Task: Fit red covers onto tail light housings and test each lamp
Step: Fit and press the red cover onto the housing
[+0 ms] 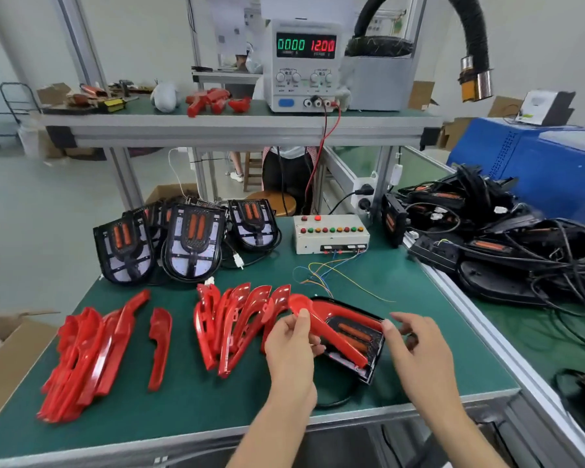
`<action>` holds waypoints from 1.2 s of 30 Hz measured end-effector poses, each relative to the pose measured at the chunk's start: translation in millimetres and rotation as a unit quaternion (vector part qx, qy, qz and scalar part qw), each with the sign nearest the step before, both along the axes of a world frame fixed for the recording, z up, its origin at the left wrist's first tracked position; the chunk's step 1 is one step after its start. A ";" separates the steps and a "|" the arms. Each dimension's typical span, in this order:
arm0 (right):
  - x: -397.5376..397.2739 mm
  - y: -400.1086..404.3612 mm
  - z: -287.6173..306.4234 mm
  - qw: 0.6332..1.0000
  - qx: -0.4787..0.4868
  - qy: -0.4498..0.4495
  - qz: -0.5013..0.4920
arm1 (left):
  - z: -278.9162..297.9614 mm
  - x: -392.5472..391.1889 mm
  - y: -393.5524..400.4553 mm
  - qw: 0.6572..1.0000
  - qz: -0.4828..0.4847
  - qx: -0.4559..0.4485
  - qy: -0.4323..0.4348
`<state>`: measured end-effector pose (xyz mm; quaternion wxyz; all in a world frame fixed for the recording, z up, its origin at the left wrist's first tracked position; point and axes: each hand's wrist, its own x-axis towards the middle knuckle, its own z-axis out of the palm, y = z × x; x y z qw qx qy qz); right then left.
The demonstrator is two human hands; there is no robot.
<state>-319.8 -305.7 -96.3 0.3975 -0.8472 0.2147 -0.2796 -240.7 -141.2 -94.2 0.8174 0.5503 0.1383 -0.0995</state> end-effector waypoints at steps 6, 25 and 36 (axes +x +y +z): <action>-7.7 31.3 7.7 0.975 -0.175 0.065 0.124 | -7.6 1.0 -4.4 0.999 0.027 -0.032 0.011; -19.9 26.4 -11.9 0.969 -0.222 0.027 0.109 | -4.1 11.6 44.4 0.869 -0.163 0.437 -0.167; -26.8 41.9 -30.9 0.996 -0.082 0.015 0.038 | -19.4 20.0 31.1 0.941 -0.155 0.285 -0.097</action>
